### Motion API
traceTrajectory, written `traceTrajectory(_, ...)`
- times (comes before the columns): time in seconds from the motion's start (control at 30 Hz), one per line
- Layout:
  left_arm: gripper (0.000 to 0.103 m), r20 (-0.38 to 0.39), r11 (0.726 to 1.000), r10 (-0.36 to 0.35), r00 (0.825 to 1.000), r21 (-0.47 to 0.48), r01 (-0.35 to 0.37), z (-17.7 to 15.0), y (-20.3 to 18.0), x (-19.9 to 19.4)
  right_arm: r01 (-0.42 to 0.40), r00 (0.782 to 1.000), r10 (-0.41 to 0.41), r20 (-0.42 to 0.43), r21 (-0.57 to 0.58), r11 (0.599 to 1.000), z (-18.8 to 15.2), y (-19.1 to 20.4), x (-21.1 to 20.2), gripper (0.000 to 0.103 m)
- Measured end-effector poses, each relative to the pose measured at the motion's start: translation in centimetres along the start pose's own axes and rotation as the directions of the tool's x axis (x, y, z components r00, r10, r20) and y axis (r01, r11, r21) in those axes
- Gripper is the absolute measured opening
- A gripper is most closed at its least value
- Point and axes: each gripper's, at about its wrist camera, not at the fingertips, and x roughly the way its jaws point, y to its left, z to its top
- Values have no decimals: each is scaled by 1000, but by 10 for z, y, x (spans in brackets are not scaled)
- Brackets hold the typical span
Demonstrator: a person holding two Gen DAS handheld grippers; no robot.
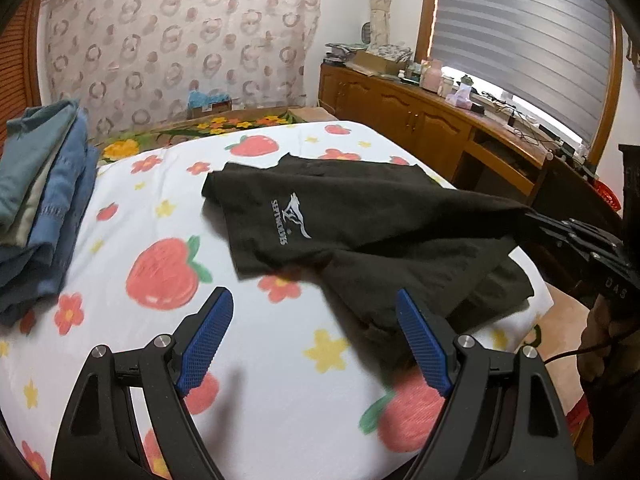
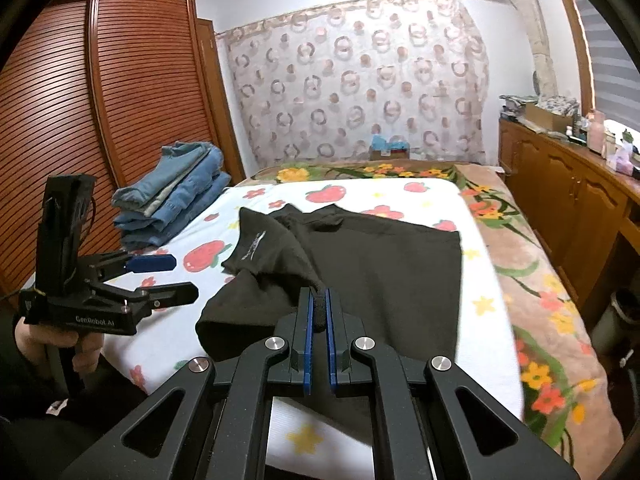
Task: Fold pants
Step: 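Grasp the pants edge with the right gripper and pull it across, then open the right gripper and release the pants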
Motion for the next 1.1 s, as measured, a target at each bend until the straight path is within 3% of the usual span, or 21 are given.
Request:
traceTrajectory(0.43, 84, -25, 999, -11, 1000, 41, 12, 1, -21, 15, 42, 999, -42, 7, 27, 999, -10, 13, -17, 5)
traceTrajectory(1.1, 84, -102, 996, 6, 995, 88, 3, -21, -38, 38, 95, 987, -80, -140, 107, 990, -16, -5, -2, 5)
